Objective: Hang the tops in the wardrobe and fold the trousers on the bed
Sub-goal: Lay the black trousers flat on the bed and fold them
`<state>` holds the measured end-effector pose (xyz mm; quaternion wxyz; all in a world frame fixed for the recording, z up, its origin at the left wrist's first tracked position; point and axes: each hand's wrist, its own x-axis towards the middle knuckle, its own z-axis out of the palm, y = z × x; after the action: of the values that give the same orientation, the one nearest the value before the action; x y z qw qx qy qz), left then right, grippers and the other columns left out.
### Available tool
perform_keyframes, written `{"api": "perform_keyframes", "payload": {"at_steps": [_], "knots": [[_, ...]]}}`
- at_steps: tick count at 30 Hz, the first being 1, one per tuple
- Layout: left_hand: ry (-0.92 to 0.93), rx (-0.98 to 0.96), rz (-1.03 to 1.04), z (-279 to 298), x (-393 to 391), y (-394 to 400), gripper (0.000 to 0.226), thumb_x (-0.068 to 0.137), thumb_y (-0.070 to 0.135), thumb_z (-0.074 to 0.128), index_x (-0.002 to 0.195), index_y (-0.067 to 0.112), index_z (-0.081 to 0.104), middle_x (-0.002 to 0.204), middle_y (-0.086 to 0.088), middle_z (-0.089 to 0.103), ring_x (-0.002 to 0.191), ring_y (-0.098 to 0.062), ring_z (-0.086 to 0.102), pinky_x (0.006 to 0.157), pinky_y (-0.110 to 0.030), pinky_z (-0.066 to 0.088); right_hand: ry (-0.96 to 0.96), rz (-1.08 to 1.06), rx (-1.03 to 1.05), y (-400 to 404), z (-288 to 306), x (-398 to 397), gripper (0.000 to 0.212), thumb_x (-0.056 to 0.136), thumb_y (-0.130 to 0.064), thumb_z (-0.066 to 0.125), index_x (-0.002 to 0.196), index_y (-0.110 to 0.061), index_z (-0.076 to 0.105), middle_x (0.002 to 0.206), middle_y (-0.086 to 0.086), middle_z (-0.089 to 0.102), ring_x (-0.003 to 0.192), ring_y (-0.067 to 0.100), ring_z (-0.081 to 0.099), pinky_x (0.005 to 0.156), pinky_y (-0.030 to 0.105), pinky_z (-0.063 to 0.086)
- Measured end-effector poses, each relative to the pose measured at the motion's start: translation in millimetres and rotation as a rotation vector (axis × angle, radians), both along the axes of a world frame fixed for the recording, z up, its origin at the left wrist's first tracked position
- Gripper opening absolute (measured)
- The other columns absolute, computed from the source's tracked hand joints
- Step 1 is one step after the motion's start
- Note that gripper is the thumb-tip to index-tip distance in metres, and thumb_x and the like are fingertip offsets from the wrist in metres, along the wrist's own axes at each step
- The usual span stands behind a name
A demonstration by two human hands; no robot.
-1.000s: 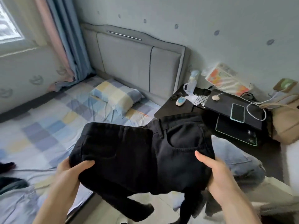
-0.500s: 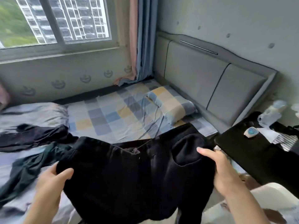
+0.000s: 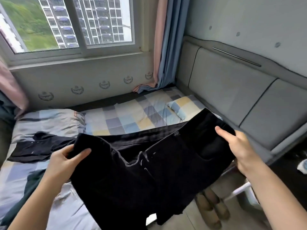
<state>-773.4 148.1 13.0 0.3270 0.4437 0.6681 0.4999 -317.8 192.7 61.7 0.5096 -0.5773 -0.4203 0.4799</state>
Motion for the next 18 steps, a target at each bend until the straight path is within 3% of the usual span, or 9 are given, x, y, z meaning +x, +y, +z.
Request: {"api": "perform_keyframes", "payload": {"at_steps": [2,5,9,12,14,16,18], "knots": [[-0.116,0.035,-0.006,4,-4,13,0.005,0.084,0.019,0.072,0.085,0.023,0.075,0.084,0.006,0.077,0.067,-0.001,0.069,0.055,-0.011,0.052,-0.036,-0.025,0.005,17,-5,3,0.028,0.080,-0.050,0.068,0.095,-0.026,0.075,0.093,0.000,0.076,0.086,0.016,0.073,0.067,0.026,0.056],[-0.359,-0.002,0.024,0,-13,35,0.013,0.090,0.023,0.063,0.090,0.015,0.073,0.079,0.001,0.076,0.053,-0.003,0.065,0.048,-0.011,0.050,-0.036,-0.020,-0.070,56,-16,8,0.038,0.082,-0.052,0.067,0.098,-0.018,0.074,0.095,0.001,0.076,0.088,0.020,0.073,0.078,0.036,0.055],[-0.432,-0.079,-0.006,-16,-21,69,0.027,0.080,0.035,0.066,0.091,0.013,0.078,0.098,-0.007,0.076,0.083,-0.015,0.073,0.066,-0.026,0.059,-0.003,0.063,-0.122,101,-31,22,0.030,0.087,-0.043,0.065,0.099,-0.016,0.072,0.095,0.003,0.075,0.086,0.021,0.073,0.073,0.035,0.053],[-0.316,-0.109,0.044,-33,-16,106,0.025,0.076,0.036,0.070,0.090,0.017,0.079,0.097,-0.011,0.076,0.081,-0.019,0.072,0.066,-0.022,0.058,-0.067,0.146,-0.086,157,-48,38,0.022,0.088,-0.037,0.066,0.101,-0.020,0.071,0.096,0.003,0.075,0.087,0.018,0.072,0.065,0.024,0.056],[-0.173,-0.096,0.033,-44,-9,131,0.014,0.083,0.025,0.070,0.093,0.018,0.077,0.094,-0.006,0.077,0.080,-0.013,0.071,0.067,-0.018,0.057,-0.186,0.187,-0.033,203,-64,51,0.014,0.091,-0.030,0.064,0.096,-0.018,0.069,0.087,0.001,0.075,0.076,0.011,0.071,0.057,0.016,0.052],[-0.056,-0.091,0.045,-58,-2,158,0.014,0.090,0.008,0.066,0.096,0.020,0.069,0.085,-0.002,0.077,0.075,-0.007,0.070,0.065,-0.015,0.055,-0.309,0.255,0.006,251,-83,62,0.011,0.093,-0.022,0.061,0.089,-0.013,0.066,0.078,0.001,0.070,0.064,0.007,0.064,0.054,0.017,0.049],[0.024,-0.114,0.077,-71,8,182,0.020,0.092,0.000,0.062,0.092,0.020,0.061,0.075,-0.001,0.073,0.064,0.000,0.066,0.058,-0.011,0.052,-0.383,0.322,-0.012,286,-103,67,0.012,0.094,-0.016,0.059,0.084,-0.013,0.064,0.078,0.004,0.067,0.064,0.006,0.060,0.060,0.021,0.047]]}}
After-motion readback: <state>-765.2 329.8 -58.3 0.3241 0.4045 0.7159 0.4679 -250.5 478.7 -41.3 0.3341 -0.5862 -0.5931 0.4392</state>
